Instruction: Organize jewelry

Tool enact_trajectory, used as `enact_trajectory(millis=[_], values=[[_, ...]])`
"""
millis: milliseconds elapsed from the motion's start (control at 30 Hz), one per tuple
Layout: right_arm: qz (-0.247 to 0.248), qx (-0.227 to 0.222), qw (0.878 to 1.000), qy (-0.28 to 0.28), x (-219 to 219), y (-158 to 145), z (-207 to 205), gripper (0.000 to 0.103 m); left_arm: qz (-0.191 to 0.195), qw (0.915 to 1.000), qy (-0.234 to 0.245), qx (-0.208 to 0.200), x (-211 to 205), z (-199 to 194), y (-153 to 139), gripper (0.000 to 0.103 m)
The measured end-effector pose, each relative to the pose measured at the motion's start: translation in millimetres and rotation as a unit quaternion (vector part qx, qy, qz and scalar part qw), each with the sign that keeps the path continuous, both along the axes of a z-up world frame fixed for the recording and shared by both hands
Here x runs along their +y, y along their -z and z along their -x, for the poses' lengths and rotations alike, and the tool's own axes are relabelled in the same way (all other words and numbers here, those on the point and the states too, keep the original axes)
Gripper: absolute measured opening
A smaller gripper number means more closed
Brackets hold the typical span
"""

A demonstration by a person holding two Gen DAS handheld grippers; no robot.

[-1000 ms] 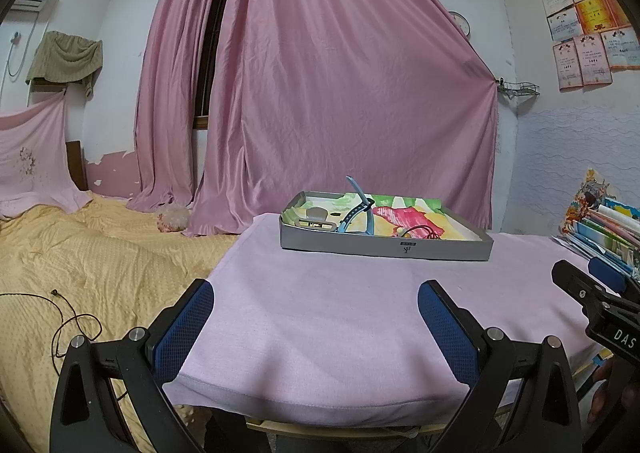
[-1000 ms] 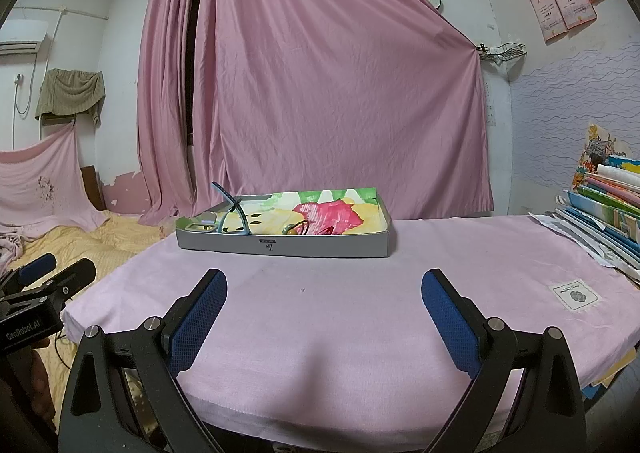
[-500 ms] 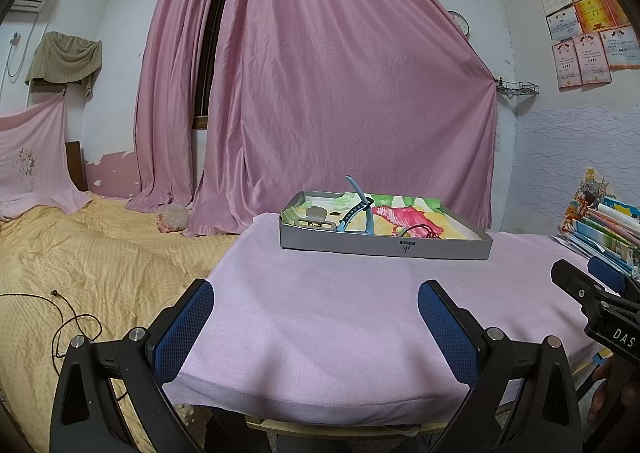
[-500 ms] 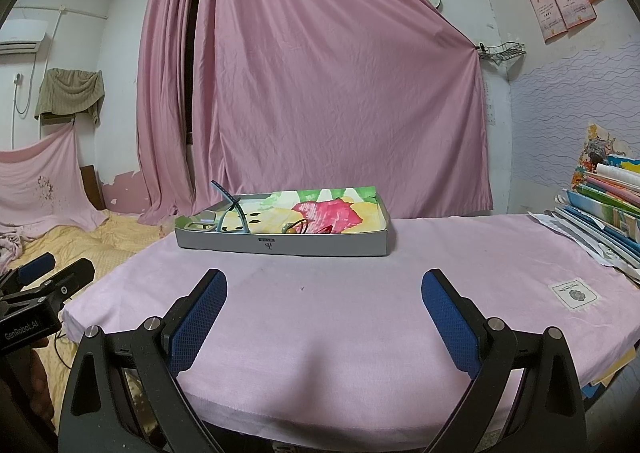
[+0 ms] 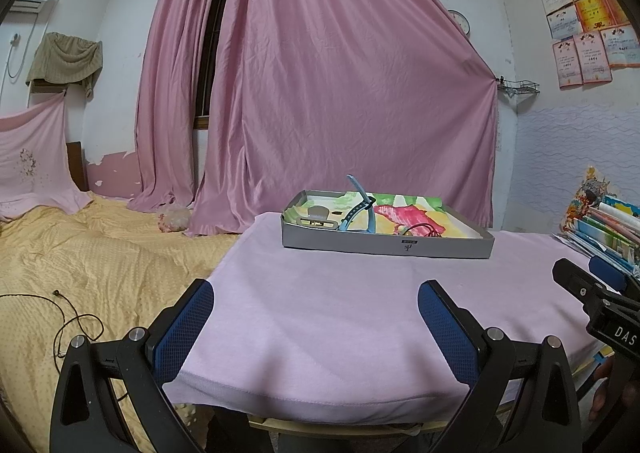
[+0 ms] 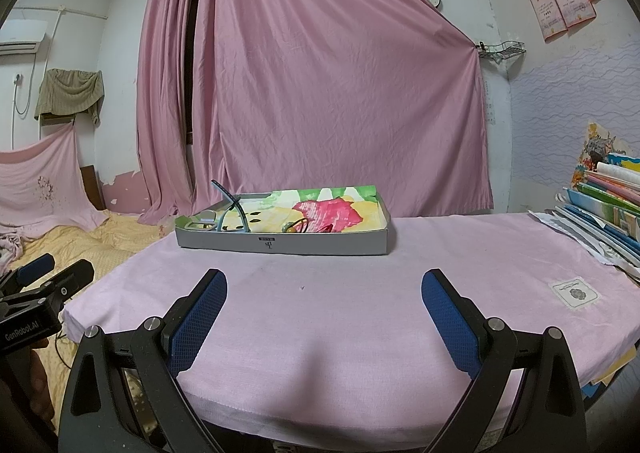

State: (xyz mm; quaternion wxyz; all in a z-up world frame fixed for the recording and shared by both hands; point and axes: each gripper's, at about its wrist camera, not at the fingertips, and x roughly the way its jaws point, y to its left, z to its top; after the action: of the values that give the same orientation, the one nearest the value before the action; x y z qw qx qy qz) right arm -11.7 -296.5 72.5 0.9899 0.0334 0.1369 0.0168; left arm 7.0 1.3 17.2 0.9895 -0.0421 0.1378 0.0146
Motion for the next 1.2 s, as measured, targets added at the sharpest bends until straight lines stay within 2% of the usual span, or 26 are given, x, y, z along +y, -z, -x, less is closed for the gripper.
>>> enact_trajectory(millis=[1200], values=[[0.0,0.001,1.0,0.0,1.7,1.7,1.5,0.096,0.0,1.0,-0.002,0.003,4.3,2.1,3.3,0.102]])
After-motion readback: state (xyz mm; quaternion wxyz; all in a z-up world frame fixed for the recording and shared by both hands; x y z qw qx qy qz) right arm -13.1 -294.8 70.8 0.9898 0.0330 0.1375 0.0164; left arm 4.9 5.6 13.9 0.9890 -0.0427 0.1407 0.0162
